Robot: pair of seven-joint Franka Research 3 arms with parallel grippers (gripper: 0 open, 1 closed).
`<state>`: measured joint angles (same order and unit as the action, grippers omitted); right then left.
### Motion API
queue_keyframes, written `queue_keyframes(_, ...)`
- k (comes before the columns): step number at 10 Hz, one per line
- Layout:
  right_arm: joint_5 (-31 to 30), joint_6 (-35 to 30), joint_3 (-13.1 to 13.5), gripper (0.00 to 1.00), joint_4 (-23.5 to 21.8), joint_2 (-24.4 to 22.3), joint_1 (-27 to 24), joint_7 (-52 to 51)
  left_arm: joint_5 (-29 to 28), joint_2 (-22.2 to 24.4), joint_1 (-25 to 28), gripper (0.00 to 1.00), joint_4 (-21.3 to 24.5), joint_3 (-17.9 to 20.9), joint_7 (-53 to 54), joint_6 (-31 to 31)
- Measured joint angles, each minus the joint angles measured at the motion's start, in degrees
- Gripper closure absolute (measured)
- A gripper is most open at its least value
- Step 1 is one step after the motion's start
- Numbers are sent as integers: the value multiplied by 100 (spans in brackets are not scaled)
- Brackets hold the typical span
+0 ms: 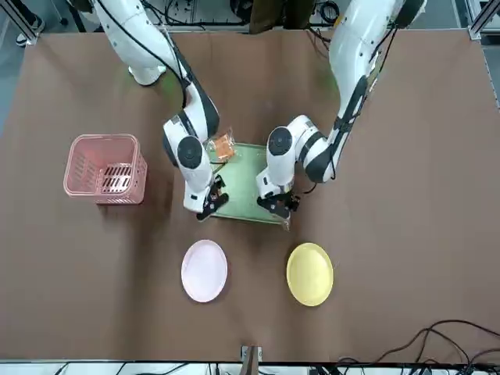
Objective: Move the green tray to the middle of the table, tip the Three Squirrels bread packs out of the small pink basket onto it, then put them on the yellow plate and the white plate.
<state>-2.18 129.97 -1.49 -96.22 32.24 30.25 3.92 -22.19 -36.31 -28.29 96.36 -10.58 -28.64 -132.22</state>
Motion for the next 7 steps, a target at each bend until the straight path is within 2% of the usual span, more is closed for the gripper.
queue_keyframes(2, -1, -373, 58, 63, 889, 120, -198, -4, 68, 311, 299, 40, -8, -5, -36, 69)
queue_keyframes(3, -2, -458, 68, 63, 1311, 333, -332, -9, 72, 390, 475, 38, -29, -2, -36, 72)
queue_keyframes(5, -3, -471, 69, 63, 1993, 948, -546, -144, 73, 355, 829, 37, -157, 11, -34, 72)
queue_keyframes(7, -5, -444, 67, 63, 2697, 1636, -655, -643, 88, 62, 1077, 37, -551, 12, -32, 68)
